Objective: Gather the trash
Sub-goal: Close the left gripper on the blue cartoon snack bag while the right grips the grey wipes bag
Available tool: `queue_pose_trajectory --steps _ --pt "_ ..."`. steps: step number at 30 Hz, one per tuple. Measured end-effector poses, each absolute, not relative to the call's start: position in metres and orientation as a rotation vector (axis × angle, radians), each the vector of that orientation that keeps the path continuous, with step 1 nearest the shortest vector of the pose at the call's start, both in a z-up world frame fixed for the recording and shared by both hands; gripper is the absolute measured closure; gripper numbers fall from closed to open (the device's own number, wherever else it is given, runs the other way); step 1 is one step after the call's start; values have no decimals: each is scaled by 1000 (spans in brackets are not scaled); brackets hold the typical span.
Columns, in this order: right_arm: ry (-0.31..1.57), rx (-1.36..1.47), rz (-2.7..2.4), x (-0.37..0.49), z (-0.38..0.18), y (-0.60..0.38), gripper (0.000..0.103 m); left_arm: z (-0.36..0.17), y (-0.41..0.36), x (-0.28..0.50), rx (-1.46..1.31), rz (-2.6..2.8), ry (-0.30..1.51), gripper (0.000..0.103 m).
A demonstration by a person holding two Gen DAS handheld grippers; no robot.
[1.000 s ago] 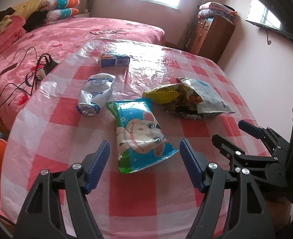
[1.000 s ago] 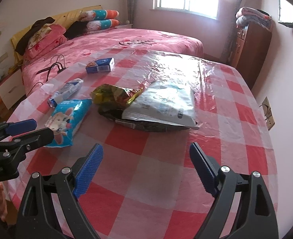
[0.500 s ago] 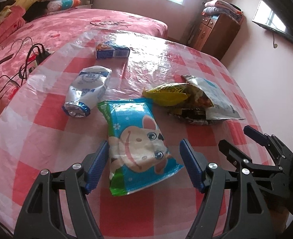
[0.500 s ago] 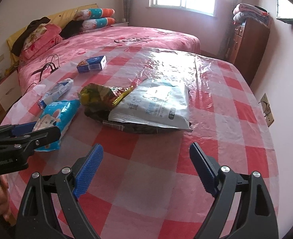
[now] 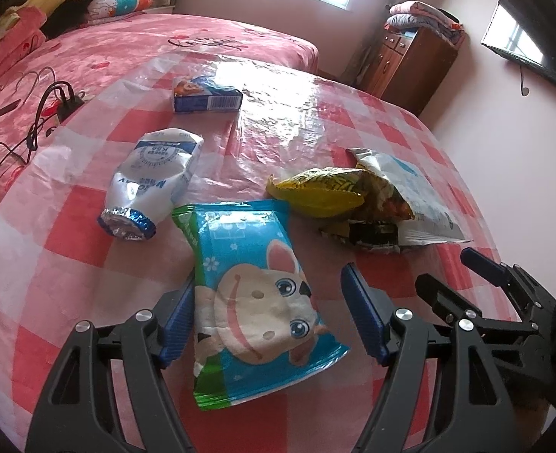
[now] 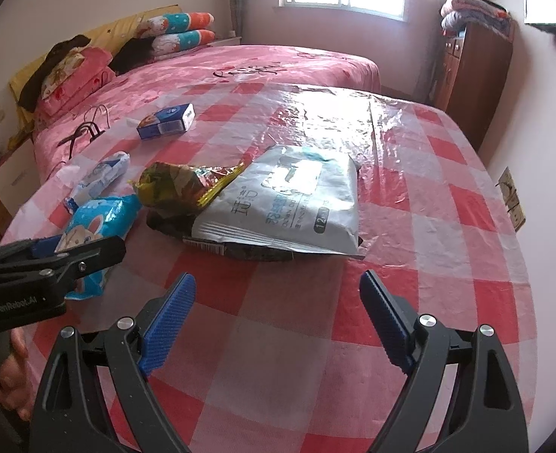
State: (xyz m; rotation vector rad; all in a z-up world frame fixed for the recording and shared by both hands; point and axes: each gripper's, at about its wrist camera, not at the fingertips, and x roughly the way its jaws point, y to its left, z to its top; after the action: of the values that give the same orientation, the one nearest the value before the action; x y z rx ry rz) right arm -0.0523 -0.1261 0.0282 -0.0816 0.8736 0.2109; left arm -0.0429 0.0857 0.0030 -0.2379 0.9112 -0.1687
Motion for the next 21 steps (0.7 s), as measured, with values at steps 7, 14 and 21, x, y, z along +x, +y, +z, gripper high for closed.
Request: queue_pose_trajectory --steps 7,14,21 --pt "897 39 233 -36 32 -150 15 2 86 -40 -226 -141 888 51" --pt "929 203 302 -16 33 -167 15 1 89 -42 -227 -147 871 56" --pt "929 181 275 7 35 -160 15 1 94 -43 -249 -164 864 59"
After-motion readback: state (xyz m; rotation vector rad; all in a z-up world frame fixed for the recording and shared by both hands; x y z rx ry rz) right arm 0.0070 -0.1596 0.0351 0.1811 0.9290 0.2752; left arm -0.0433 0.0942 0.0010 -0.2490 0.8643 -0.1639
